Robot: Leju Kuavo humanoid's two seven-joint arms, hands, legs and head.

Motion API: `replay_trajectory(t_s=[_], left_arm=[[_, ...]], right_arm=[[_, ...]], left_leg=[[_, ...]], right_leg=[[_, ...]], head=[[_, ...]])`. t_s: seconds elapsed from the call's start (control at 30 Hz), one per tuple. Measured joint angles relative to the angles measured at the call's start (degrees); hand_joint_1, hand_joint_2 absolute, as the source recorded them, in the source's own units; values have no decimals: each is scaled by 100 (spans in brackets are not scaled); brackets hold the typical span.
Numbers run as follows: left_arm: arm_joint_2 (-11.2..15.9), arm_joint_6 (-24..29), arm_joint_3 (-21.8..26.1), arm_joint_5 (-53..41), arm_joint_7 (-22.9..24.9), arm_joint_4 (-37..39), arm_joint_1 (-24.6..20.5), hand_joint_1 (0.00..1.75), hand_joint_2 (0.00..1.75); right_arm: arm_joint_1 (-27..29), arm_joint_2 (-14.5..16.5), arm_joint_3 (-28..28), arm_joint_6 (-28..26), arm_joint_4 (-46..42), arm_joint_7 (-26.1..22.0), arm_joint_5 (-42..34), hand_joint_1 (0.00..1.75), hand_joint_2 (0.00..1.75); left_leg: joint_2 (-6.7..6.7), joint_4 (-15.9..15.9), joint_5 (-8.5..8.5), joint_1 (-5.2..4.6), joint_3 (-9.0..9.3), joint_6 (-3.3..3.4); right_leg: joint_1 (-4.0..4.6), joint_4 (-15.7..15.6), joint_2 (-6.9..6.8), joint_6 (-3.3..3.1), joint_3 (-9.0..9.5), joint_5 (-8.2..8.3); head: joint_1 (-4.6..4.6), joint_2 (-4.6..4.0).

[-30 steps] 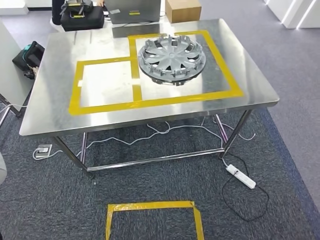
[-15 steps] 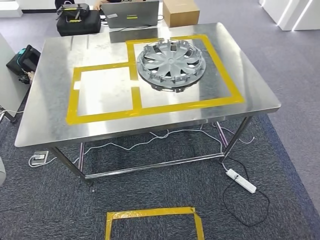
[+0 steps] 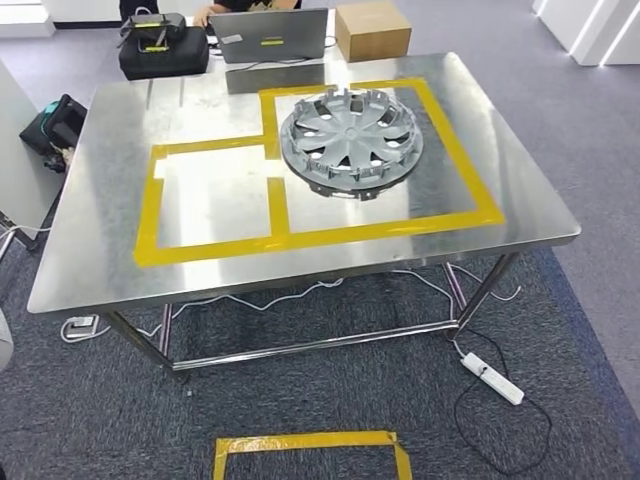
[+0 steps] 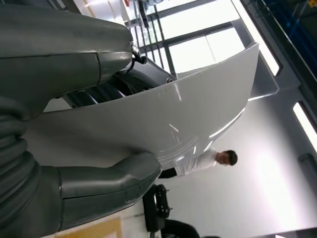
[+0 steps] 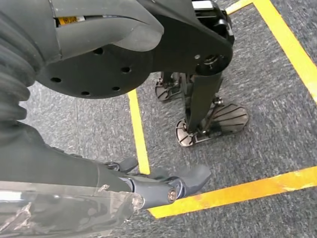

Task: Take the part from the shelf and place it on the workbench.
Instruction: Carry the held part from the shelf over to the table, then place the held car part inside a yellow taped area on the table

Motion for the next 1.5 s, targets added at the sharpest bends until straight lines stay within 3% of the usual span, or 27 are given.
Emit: replay_trajectory(t_s=[0.1,0.13,0.2,0.23,0.27,0.3,0.37,0.43,0.5,0.6,0.67,0.73,0.77,0.8,0.87,0.93,0.97,1.1,1.17,1.23,1.27,1.3,1.33,1.4,1.43,1.5], left_arm=[[-3,-4,-1,-12,-1,-3,-4,175,175],[-2,-1,-1,-15,-2,-4,-5,175,175],[-1,5,-1,-16,-1,-4,-3,175,175],[-1,8,-1,-16,-1,-3,-1,175,175],[-1,10,-1,-16,0,-3,1,175,175],[-1,13,-1,-16,0,-2,1,175,175],[-1,16,-1,-16,0,-2,-2,175,175],[-2,21,-2,-16,0,-2,-11,175,175],[-4,27,-2,-17,-1,-2,-17,175,175],[-9,31,1,-21,-2,-5,-13,175,175],[-12,31,2,-26,-2,-8,-14,175,175],[-14,31,2,-28,-2,-9,-12,175,175],[-16,31,2,-29,-2,-9,-12,175,175],[-18,31,2,-29,-2,-9,-10,175,175],[-21,31,2,-29,-2,-9,-10,175,175],[-22,31,2,-29,-2,-9,-12,175,175],[-23,32,2,-30,-2,-9,-14,175,175],[-20,42,-3,-32,-12,-15,-20,175,175],[-15,60,-3,-33,-29,-21,-19,175,175],[-12,68,-3,-35,-37,-22,-9,175,175],[-12,68,-3,-36,-37,-22,-3,175,175],[-12,69,-3,-36,-37,-22,1,175,175],[-12,69,-3,-37,-37,-22,2,175,175],[-12,69,-3,-39,-37,-21,2,175,175],[-12,69,-3,-41,-37,-21,1,175,175],[-14,69,-3,-44,-38,-22,11,175,175]], right_arm=[[1,7,16,7,-2,-1,4,0,175],[0,8,22,10,-2,-2,6,0,175],[-3,8,30,16,-1,-4,11,0,175],[-3,8,33,20,-1,-5,13,0,175],[1,8,36,24,-1,-5,14,0,175],[5,9,39,28,-1,-5,15,0,175],[10,9,40,31,-1,-5,16,0,175],[2,9,42,32,-1,-6,19,0,175],[-5,9,43,33,0,-9,27,0,175],[-7,10,44,34,-2,-10,38,0,175],[-6,12,45,41,-2,-11,42,0,175],[-2,13,48,48,-2,-11,50,0,175],[2,13,50,49,-2,-11,53,0,175],[7,13,52,48,-1,-10,54,0,175],[15,13,57,45,0,-10,54,0,175],[14,13,62,43,1,-10,54,0,175],[10,13,65,44,2,-10,54,0,175],[-2,20,75,47,0,-5,62,0,175],[-3,25,80,46,-2,2,74,0,175],[-4,24,83,46,-1,5,83,0,175],[0,25,86,49,-1,7,85,0,175],[5,30,92,53,-2,9,85,0,175],[10,36,102,56,-2,11,85,0,175],[12,47,122,60,-2,17,85,0,175],[8,49,128,61,-1,19,85,0,175],[-2,48,132,64,0,21,85,0,175]], left_leg=[[10,132,-106,8,-35,-93],[14,384,-221,8,-166,-119],[17,1132,-502,11,-618,-153],[17,1446,-560,14,-838,-165],[18,1585,-503,17,-979,-173],[18,1520,-333,21,-1017,-177],[25,880,203,32,-821,-179],[26,235,455,36,-573,-152],[13,39,410,25,-495,-86],[3,12,411,48,-443,49],[13,-1,385,57,-390,117],[20,0,332,46,-344,149],[16,0,300,41,-311,154],[9,0,264,38,-265,151],[-3,-1,177,37,-146,129],[-8,5,79,16,-47,75],[-9,-1,47,8,-22,45],[-2,23,-34,20,2,-80],[8,522,-263,21,-260,-132],[11,1305,-521,26,-757,-161],[11,1558,-528,29,-958,-169],[11,1605,-405,30,-1061,-174],[12,1429,-172,32,-1052,-176],[29,713,359,41,-828,-181],[33,395,499,45,-710,-169],[34,112,519,41,-607,-117]], right_leg=[[-37,-92,-1,-93,72,-13],[-53,-122,-4,-124,106,-21],[-53,-136,-7,-166,149,-57],[-54,-136,-6,-175,175,-82],[-56,-136,-2,-176,210,-111],[-60,-136,5,-168,255,-142],[-72,-137,21,-127,338,-208],[-52,-130,37,-61,375,-304],[-30,-163,43,4,405,-387],[-40,-69,23,89,412,-499],[-48,526,3,130,118,-784],[-54,1315,-3,151,-363,-1058],[-53,1508,-3,151,-521,-1049],[-52,1480,-3,144,-573,-919],[-48,809,-4,104,-361,-394],[-34,143,-8,62,-78,-26],[-25,-2,-8,44,-9,32],[-31,-92,-5,-63,64,5],[-60,-140,-10,-127,127,-20],[-63,-147,-12,-165,175,-73],[-65,-147,-9,-171,209,-105],[-70,-147,-4,-166,255,-142],[-78,-147,3,-153,313,-183],[-81,-142,16,-99,417,-277],[-71,-135,25,-64,443,-333],[-44,-150,34,-3,460,-421]], head=[[-23,0],[-34,0],[-45,0],[-45,0],[-45,0],[-45,0],[-48,0],[-51,0],[-39,0],[-13,0],[12,0],[21,0],[22,0],[23,0],[25,0],[22,0],[18,0],[9,0],[-5,0],[-7,0],[-7,0],[-6,0],[-8,0],[-14,0],[-21,0],[-10,0]])
